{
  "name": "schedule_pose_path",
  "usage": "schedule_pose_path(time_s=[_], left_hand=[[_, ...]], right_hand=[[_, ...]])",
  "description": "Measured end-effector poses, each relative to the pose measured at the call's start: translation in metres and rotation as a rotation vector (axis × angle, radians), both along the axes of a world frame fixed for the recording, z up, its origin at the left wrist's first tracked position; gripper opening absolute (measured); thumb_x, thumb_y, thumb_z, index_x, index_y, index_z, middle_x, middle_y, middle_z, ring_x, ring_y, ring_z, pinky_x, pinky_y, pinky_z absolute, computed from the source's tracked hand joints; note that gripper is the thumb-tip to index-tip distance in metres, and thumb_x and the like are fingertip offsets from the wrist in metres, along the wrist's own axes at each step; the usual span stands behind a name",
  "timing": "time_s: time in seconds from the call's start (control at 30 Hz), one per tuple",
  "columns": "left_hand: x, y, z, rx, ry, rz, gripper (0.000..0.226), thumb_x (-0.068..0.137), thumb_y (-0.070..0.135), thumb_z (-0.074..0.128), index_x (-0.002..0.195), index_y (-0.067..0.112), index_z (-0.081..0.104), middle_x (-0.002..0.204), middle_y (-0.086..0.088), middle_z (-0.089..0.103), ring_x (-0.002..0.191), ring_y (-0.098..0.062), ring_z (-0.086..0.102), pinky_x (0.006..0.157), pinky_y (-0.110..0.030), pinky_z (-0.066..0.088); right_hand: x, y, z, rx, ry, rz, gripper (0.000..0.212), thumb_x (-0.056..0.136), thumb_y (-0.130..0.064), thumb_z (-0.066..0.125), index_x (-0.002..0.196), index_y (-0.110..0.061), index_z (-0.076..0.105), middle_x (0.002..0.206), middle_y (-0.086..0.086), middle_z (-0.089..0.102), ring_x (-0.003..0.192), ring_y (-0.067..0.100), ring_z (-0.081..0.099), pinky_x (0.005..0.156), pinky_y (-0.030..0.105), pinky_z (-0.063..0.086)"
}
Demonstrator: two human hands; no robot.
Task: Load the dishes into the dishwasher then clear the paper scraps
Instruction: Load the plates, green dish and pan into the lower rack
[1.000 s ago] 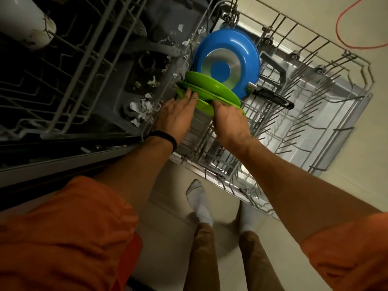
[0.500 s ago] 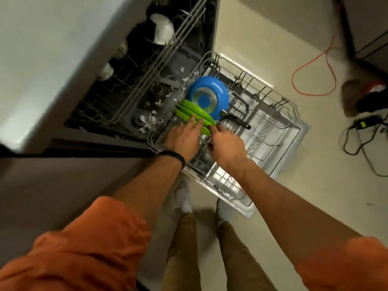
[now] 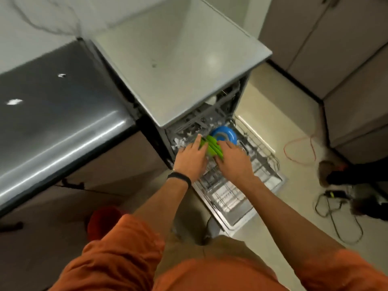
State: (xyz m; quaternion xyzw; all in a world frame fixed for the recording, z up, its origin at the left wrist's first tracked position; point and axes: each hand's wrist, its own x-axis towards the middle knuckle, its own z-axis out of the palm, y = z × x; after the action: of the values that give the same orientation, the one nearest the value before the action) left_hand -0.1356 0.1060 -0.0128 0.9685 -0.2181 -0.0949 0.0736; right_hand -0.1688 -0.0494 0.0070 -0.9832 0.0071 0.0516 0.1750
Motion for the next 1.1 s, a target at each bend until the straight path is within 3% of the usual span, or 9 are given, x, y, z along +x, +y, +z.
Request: schedule_pose_path(time_s=[0.3, 0.67, 0.93, 1.1], left_hand=[[-0.016, 0.184, 0.036, -0.077, -0.156, 0.355, 0.054, 0.101, 0.036, 0.048, 0.152, 0.023, 0.034, 0.166, -0.008, 0.021, 0.137, -0.028, 0.045, 0.109, -0.046, 0.04], [-0.088, 0.436, 0.068, -0.044, -0.306, 0.787, 0.052, 0.101, 0.036, 0.051, 0.148, 0.018, 0.041, 0.162, -0.012, 0.03, 0.131, -0.03, 0.051, 0.1, -0.045, 0.046], [-0.135, 0.548, 0.07, 0.038, -0.262, 1.115, 0.055, 0.1, 0.037, 0.049, 0.15, 0.019, 0.038, 0.16, -0.011, 0.033, 0.13, -0.031, 0.05, 0.097, -0.044, 0.046], [-0.146, 0.584, 0.064, 0.028, -0.242, 1.332, 0.049, 0.101, 0.039, 0.046, 0.147, 0.022, 0.042, 0.16, -0.011, 0.034, 0.133, -0.031, 0.048, 0.101, -0.045, 0.044]], right_hand=[[0.039, 0.161, 0.049, -0.022, -0.178, 0.3, 0.048, 0.096, -0.039, 0.058, 0.14, -0.018, 0.053, 0.137, 0.005, 0.06, 0.119, 0.029, 0.06, 0.095, 0.046, 0.052], [0.031, 0.426, 0.073, 0.037, -0.313, 0.793, 0.049, 0.092, -0.036, 0.068, 0.136, -0.016, 0.059, 0.133, 0.003, 0.065, 0.12, 0.023, 0.062, 0.095, 0.042, 0.054], [0.025, 0.58, 0.079, 0.064, -0.267, 1.182, 0.05, 0.093, -0.036, 0.068, 0.139, -0.022, 0.054, 0.136, -0.003, 0.061, 0.123, 0.018, 0.059, 0.101, 0.038, 0.05], [0.037, 0.658, 0.071, 0.025, -0.264, 1.434, 0.044, 0.093, -0.02, 0.064, 0.137, -0.019, 0.058, 0.133, 0.001, 0.063, 0.119, 0.026, 0.062, 0.095, 0.039, 0.051]])
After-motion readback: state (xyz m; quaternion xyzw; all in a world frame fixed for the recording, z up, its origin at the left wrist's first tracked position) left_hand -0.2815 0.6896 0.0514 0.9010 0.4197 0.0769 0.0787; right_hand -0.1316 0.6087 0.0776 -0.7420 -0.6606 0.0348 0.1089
